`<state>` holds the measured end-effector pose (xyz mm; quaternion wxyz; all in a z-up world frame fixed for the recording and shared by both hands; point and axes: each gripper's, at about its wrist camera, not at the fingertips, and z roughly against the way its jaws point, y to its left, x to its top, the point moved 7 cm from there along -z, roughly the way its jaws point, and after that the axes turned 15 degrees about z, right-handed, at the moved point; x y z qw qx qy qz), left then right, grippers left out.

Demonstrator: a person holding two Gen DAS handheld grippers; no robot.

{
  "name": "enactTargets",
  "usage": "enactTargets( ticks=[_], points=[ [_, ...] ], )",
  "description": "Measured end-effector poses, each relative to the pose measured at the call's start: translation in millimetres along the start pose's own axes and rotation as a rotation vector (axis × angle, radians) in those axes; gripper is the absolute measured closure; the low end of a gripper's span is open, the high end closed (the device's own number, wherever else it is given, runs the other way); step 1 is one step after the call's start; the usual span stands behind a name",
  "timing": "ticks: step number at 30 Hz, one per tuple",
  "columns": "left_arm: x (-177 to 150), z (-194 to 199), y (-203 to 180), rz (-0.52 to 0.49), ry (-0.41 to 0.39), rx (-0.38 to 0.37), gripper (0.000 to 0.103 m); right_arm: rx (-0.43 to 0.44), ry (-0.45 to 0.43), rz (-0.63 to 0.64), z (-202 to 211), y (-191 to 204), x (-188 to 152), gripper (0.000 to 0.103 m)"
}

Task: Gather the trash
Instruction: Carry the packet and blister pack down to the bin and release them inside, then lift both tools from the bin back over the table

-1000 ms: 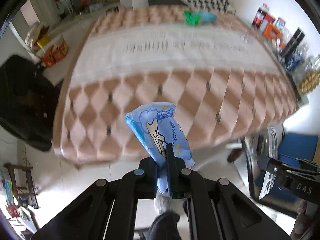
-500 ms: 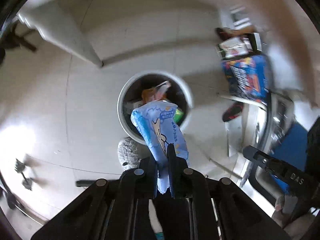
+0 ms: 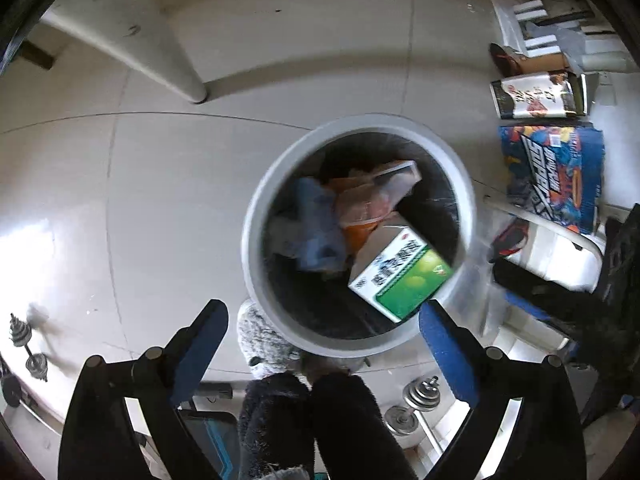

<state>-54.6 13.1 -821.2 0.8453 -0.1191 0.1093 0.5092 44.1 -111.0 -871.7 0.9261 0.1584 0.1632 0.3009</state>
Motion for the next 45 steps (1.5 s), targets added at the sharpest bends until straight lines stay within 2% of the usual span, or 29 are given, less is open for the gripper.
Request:
enactTargets(
  ticks=[2,4,7,14,20,36,41,45],
  points=[
    [0,7,11,-0.003,-0.041,0.035,0.005,-0.008,-0.016,0.017,7,3,-2,0.000],
    [-3,22,19,-0.019,-0.116,0.082,0.005,-0.032,-0.023,0.033,13,3,-7,0.000],
    [-11,44,25,-0.050,-0.183,0.140,0.005,-0.096,-0.028,0.060,33,5,-20,0.000],
    [-41,102,17,-0.087,-0.250,0.135,0.005,-0.253,-0.044,0.133,92,18,-60,0.000],
    [-69,158,7,-0.110,-0.285,0.132,0.005,-0.312,-0.069,0.153,148,40,-91,0.000],
    [-145,310,-2,-0.191,-0.336,0.111,0.005,-0.322,-0.172,0.134,333,128,-161,0.000],
    [-144,371,-9,-0.205,-0.433,0.142,0.005,-0.265,-0.235,0.094,395,159,-167,0.000],
    [-130,410,-25,-0.191,-0.488,0.130,0.005,-0.218,-0.293,0.066,442,178,-146,0.000]
  ],
)
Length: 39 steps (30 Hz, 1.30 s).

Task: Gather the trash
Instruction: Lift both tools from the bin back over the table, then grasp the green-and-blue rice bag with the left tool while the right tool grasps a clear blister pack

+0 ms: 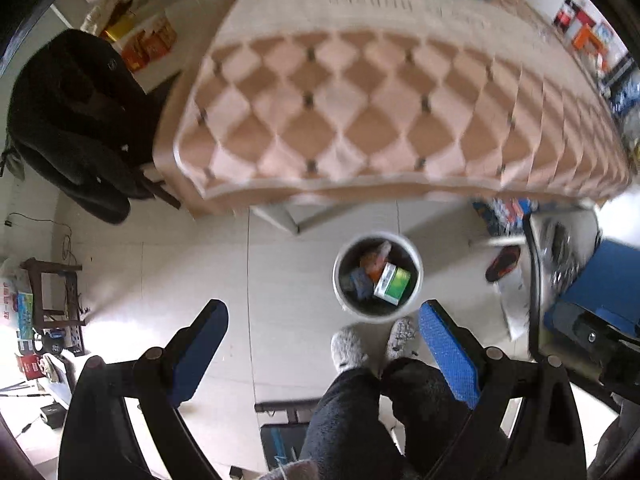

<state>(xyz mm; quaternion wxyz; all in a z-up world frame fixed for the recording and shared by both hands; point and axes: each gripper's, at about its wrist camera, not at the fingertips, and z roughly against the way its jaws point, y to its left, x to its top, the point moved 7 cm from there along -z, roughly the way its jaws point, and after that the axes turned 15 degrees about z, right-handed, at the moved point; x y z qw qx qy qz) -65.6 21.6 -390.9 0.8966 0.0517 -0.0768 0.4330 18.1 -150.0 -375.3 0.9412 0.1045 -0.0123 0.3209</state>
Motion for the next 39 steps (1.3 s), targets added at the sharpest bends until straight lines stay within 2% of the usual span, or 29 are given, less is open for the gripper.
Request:
enactTargets(
  ticks=[7,10,13,16,19,23,25,29,32,34,39],
  points=[
    [98,40,-55,-0.023,-0.163,0.000,0.005,-0.008,-0.109,-0.121,52,-45,94,0.000],
    [145,44,-86,-0.034,-0.199,0.002,0.005,-0.020,-0.139,-0.177,61,-77,138,0.000],
    [192,42,-117,-0.021,-0.207,-0.010,0.005,-0.036,-0.167,-0.230,64,-123,197,0.000],
    [243,32,-155,0.006,-0.191,-0.016,0.005,-0.046,-0.173,-0.273,57,-169,254,0.000],
    [296,14,-197,0.046,-0.142,-0.045,0.005,-0.051,-0.164,-0.324,47,-226,320,0.000],
    [349,-15,-245,0.073,-0.088,-0.061,0.005,-0.060,-0.138,-0.380,26,-291,399,0.000],
    [383,-36,-271,0.098,-0.058,-0.074,0.006,-0.064,-0.130,-0.401,15,-315,428,0.000],
    [425,-64,-306,0.114,-0.055,-0.076,0.007,-0.086,-0.112,-0.450,-14,-369,494,0.000],
    [451,-92,-331,0.117,-0.034,-0.086,0.008,-0.090,-0.076,-0.479,-40,-393,523,0.000],
    [463,-106,-344,0.117,-0.017,-0.087,0.018,-0.085,-0.055,-0.492,-54,-402,534,0.000],
    [473,-129,-356,0.147,0.042,-0.106,0.060,-0.089,-0.029,-0.489,-80,-406,552,0.001]
  ],
)
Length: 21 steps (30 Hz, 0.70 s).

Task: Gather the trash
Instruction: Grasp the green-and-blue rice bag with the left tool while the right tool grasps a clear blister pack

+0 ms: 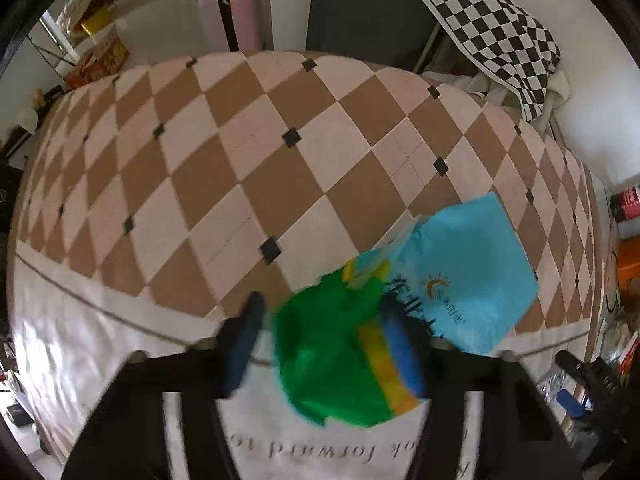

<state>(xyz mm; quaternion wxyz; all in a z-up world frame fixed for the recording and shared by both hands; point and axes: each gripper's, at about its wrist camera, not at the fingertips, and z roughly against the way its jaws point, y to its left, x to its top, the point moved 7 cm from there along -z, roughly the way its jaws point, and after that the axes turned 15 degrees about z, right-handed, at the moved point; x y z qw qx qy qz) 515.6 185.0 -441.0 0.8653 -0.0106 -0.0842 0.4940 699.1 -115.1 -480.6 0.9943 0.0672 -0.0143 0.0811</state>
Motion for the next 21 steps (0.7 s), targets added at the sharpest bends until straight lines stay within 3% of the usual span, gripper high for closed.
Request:
enactTargets(
  ticks=[2,4,5,12,21],
  points=[
    [-1,2,0,0.000,-0.013,-0.006,0.062,-0.041,-0.025,0.049,0,10,4,0.009],
    [-2,8,-1,-0.017,-0.044,-0.002,0.067,-0.104,-0.039,0.083,2,15,5,0.029],
    [-3,11,-1,-0.025,-0.056,0.001,0.070,-0.124,-0.051,0.096,4,18,6,0.044],
    [-12,46,7,-0.053,-0.132,0.007,0.071,-0.066,-0.060,0.143,8,34,-7,0.044],
    [-47,110,57,-0.043,-0.233,0.014,0.072,-0.013,-0.157,0.252,62,62,-60,0.044]
  ],
)
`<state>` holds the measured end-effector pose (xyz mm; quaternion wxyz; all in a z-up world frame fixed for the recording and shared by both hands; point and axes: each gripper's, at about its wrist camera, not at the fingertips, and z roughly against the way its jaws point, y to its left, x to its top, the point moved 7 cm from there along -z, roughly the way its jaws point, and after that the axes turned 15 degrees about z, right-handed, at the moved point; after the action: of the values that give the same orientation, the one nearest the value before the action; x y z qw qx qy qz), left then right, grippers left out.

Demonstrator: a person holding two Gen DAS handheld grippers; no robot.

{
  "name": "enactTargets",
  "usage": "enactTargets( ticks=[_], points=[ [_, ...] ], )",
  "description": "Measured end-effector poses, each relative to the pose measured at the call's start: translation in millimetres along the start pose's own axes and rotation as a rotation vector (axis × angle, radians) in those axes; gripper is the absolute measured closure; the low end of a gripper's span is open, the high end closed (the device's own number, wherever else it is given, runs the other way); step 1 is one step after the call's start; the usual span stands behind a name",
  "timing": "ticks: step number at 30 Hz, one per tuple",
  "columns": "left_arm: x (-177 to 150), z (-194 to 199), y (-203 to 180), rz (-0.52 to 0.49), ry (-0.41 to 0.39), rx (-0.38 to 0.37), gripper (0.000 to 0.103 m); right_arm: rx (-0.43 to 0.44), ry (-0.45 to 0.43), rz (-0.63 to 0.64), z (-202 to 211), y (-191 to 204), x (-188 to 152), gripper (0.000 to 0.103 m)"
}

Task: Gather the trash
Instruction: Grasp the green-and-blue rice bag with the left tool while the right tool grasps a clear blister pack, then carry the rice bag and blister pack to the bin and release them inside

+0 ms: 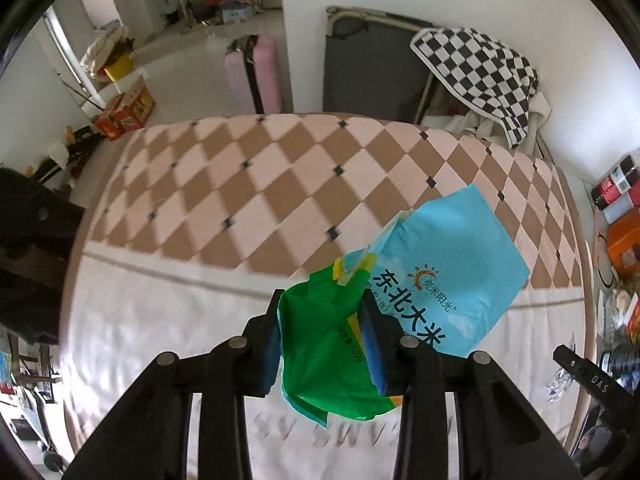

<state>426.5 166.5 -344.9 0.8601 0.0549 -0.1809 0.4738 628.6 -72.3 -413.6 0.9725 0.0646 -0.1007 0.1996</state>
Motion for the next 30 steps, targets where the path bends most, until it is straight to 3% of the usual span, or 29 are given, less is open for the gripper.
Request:
enactTargets(
  ticks=[8,17,24,30],
  points=[
    [-63,68,74,-0.002,-0.054,-0.032,0.072,0.035,-0.114,0.106,87,58,-105,0.044],
    [-179,132,182,-0.047,-0.034,-0.093,0.072,0.056,-0.141,0.112,167,109,-301,0.044],
    [-275,140,256,-0.073,0.088,-0.068,0.072,0.077,-0.020,0.122,172,120,-448,0.044],
    [-368,105,312,-0.075,0.239,-0.006,0.071,0.077,0.147,0.143,120,114,-557,0.044]
  ],
)
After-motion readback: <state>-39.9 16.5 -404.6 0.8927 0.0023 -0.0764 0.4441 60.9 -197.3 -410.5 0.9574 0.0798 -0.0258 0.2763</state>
